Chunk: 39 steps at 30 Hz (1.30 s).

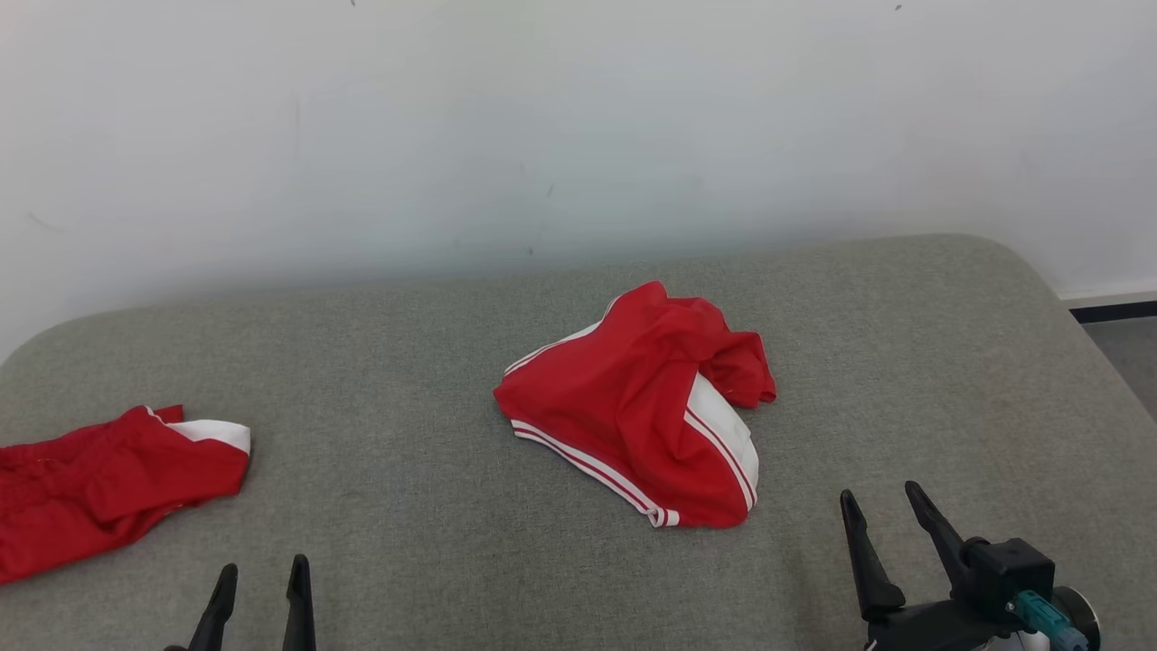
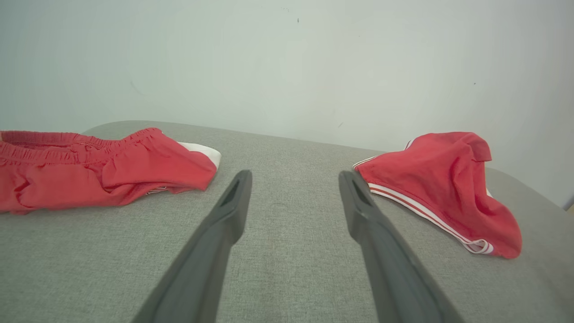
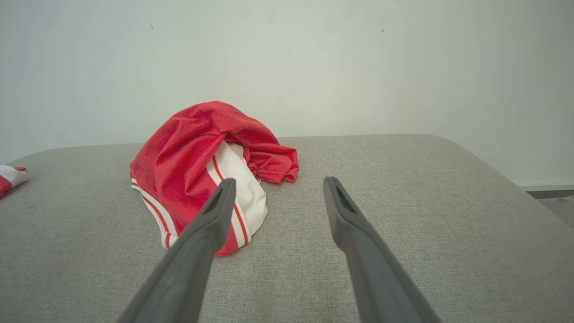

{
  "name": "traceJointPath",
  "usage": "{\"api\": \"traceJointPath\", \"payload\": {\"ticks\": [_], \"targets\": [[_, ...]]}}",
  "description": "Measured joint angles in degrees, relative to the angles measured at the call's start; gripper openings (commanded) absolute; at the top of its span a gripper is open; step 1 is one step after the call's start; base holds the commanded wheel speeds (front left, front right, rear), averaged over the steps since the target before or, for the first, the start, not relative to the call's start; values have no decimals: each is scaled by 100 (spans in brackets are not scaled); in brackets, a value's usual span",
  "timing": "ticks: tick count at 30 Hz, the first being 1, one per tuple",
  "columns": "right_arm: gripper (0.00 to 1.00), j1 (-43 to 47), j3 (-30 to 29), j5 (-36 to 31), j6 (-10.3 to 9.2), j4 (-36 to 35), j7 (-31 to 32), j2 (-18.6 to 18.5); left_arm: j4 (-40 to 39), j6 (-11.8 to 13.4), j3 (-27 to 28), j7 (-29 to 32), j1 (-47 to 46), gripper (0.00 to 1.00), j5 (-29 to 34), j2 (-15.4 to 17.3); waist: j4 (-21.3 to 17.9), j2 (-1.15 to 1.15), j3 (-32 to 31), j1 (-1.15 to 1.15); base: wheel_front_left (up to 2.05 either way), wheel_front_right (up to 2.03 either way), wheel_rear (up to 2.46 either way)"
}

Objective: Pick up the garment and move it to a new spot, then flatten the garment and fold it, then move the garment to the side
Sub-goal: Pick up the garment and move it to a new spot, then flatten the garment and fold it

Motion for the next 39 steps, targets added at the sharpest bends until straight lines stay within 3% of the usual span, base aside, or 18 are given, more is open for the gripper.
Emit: {"api": "traceJointPath", "payload": {"ticks": [11, 18, 21, 26, 33, 39], "targets": [[100, -7, 16, -80, 0, -27, 14, 46, 47, -90, 46, 0, -20, 100, 99, -100, 23, 0, 41, 0, 0, 0, 0], [100, -350, 793, 5, 0, 158, 527, 145, -3, -113, 85, 0, -74, 100, 133, -201, 150, 1, 122, 0, 0, 0, 0], [100, -666, 1137, 34, 0, 448, 878, 215, -25, -155, 76, 0, -87, 100, 145, -226, 259, 1, 171, 1, 0, 0, 0], [100, -1279, 1218, -107, 0, 1298, 1356, 302, -4, -210, 19, 0, -168, 100, 199, -254, 539, 1, 294, 1, 0, 0, 0], [100, -1794, 1506, -131, 0, 2189, 1528, 321, 9, -259, -66, 0, -344, 100, 235, -277, 867, 1, 496, 1, 0, 0, 0], [100, -2119, 1345, -182, 0, 2919, 1607, 271, 86, -307, -108, 0, -495, 100, 235, -299, 1074, 1, 667, 1, 0, 0, 0]]}}
